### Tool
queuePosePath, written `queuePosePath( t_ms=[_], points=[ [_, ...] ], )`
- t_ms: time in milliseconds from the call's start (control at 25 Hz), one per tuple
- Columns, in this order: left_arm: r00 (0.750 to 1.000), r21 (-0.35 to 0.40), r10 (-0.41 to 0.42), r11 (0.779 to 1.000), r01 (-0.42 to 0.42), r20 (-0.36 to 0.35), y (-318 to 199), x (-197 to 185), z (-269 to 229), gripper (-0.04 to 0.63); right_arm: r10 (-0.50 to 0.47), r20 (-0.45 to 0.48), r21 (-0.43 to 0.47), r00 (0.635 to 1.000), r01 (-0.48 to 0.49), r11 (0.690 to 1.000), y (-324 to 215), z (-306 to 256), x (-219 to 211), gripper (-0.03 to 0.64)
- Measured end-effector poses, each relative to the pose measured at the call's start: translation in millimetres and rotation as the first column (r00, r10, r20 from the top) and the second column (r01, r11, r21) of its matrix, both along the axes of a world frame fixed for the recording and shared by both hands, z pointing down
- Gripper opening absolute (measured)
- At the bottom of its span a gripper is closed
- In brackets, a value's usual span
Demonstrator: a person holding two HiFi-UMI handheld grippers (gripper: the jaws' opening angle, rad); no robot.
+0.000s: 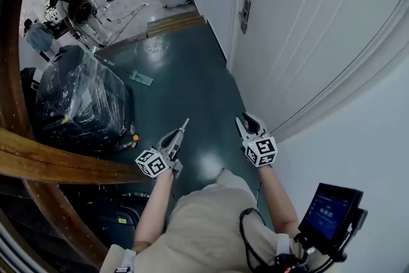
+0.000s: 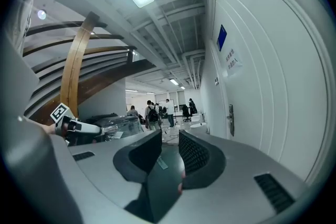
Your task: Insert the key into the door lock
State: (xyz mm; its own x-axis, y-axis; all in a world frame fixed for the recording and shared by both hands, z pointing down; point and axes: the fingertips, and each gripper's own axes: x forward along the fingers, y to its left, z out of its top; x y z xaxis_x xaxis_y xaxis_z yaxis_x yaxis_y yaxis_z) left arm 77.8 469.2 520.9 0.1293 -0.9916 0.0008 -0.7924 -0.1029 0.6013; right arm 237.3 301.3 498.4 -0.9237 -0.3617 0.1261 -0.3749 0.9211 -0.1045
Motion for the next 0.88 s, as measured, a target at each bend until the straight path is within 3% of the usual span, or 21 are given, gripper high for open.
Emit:
queuePosePath(
  t_ms=[280,680,880],
  points=[
    [0.998,-0.036,-0.058,0.998,0.059,0.026,-47,-7,-16,0.035,-0.051,-0.028,0.043,0.998,0.053,0.998,-53,-19,-3,0.106],
    [0.998,-0.043,-0.067,0.997,0.066,-0.015,-66,-11,0,0.035,-0.042,-0.046,0.031,0.998,0.043,0.999,-78,-16,-1,0.106],
    [0.998,-0.012,-0.06,0.998,0.06,-0.031,-80,-12,5,0.035,-0.034,-0.045,0.022,0.998,0.035,0.999,-89,-6,0,0.106]
  ],
)
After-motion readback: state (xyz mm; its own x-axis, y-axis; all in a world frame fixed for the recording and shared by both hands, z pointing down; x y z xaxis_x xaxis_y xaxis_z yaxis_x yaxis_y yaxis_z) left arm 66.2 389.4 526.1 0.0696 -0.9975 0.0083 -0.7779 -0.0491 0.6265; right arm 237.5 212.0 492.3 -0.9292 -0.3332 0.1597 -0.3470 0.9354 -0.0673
